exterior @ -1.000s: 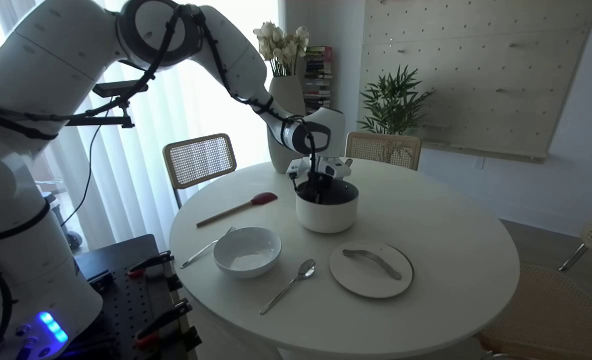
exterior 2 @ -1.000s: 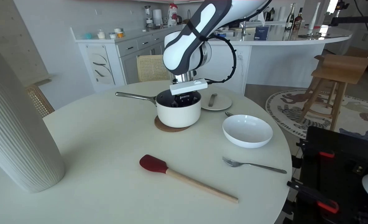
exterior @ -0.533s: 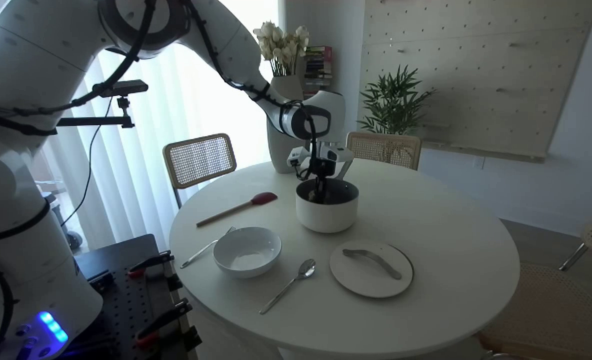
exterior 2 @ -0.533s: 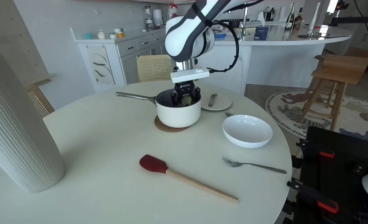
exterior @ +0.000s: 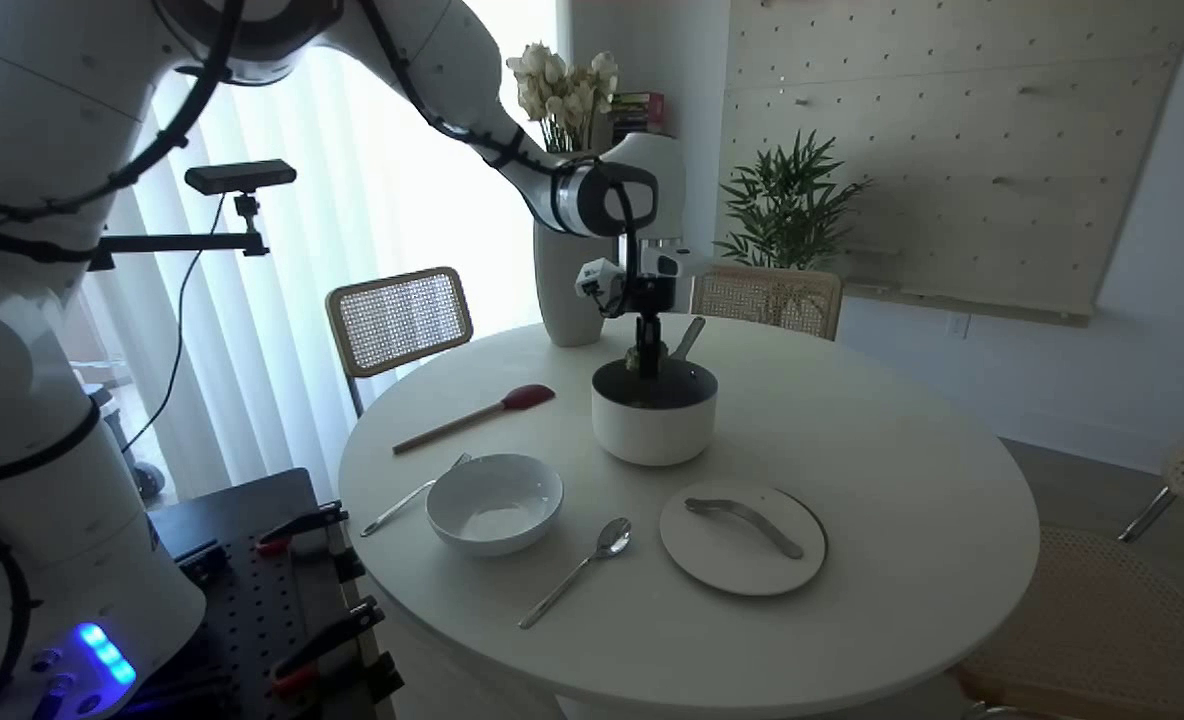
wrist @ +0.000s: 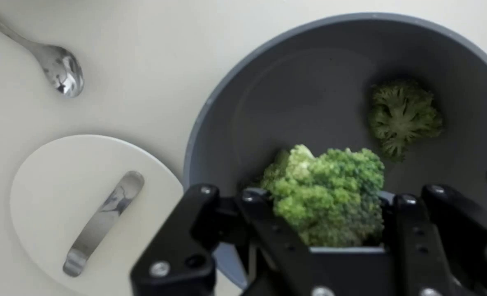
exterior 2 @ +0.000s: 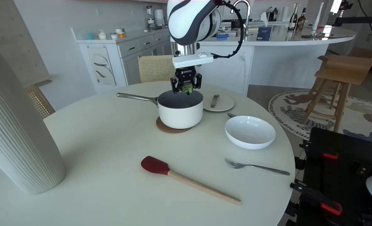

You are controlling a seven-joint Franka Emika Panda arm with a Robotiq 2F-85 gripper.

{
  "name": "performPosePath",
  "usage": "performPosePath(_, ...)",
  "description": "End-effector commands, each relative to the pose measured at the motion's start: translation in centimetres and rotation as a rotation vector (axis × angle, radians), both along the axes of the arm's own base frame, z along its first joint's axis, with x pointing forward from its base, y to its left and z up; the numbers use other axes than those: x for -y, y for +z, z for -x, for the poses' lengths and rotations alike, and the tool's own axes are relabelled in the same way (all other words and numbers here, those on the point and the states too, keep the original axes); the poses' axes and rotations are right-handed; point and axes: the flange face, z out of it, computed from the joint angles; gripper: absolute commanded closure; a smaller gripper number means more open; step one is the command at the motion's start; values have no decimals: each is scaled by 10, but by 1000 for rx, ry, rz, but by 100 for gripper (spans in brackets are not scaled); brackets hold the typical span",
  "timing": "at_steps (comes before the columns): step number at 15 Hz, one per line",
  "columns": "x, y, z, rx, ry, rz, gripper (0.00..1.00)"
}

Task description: Remove the lid and pick up the object from the pot and put it in the white bowl

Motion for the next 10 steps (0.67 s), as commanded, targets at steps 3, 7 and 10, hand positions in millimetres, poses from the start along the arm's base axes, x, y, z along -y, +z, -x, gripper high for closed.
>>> performPosePath(3, -6, 45, 26, 42, 24, 49, 100)
performPosePath(7, -11, 66, 51, 55, 70, 84, 100)
performPosePath(10, -13, 76, 77, 49, 98, 99, 100)
